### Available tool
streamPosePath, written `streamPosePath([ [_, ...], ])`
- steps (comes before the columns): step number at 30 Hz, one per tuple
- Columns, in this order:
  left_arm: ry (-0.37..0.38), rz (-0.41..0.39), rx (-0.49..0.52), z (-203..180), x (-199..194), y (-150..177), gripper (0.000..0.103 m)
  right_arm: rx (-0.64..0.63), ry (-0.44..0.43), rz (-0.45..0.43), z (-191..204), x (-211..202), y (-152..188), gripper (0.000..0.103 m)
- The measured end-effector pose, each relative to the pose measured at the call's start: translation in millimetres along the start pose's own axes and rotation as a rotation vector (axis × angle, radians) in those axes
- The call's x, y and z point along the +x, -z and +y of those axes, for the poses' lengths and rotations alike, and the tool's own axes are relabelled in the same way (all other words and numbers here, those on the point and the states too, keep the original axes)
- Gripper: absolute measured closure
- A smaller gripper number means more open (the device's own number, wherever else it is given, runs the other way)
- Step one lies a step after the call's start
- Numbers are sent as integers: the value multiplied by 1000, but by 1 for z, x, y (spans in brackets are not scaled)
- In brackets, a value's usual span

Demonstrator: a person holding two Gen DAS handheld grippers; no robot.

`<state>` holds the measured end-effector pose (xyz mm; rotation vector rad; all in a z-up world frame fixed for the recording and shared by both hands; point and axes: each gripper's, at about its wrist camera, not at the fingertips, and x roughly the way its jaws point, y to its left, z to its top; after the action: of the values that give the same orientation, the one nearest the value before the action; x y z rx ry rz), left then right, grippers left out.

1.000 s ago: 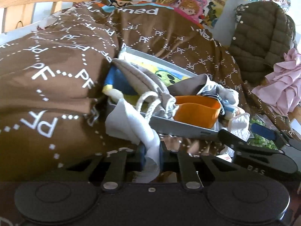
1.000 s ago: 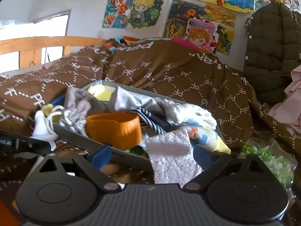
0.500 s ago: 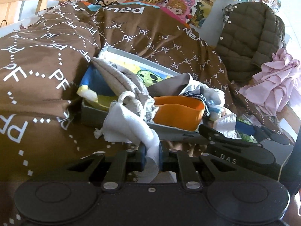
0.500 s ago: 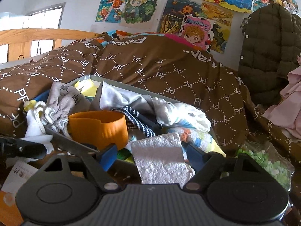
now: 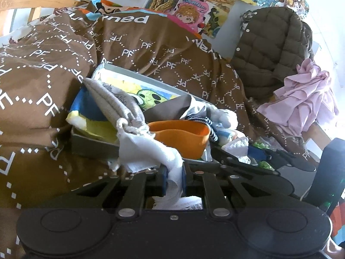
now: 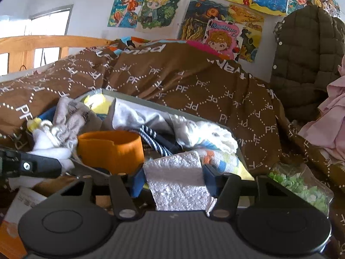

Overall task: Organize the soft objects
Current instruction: 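Lift the tissue and towel and carry both over the frog tray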

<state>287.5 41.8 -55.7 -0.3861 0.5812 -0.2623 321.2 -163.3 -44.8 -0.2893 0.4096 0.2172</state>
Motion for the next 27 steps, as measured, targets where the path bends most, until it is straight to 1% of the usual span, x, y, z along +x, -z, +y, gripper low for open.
streamPosePath([
  [9, 40, -33, 12, -11, -11, -10, 90, 60, -68, -101, -9, -28, -27, 42],
  [15, 76, -95, 35, -20, -19, -28, 90, 101, -104, -160, -19, -40, -49, 42],
  [20, 88, -167, 26, -12, -26, -49, 90, 82, -118, -197, -17, -33, -76, 42],
  [24, 84, -214, 21, 0, -23, -64, 90, 103, -159, -204, -11, -16, -104, 42],
  [27, 90, -247, 37, 8, -17, -73, 90, 102, -178, -199, -4, -1, -120, 42],
])
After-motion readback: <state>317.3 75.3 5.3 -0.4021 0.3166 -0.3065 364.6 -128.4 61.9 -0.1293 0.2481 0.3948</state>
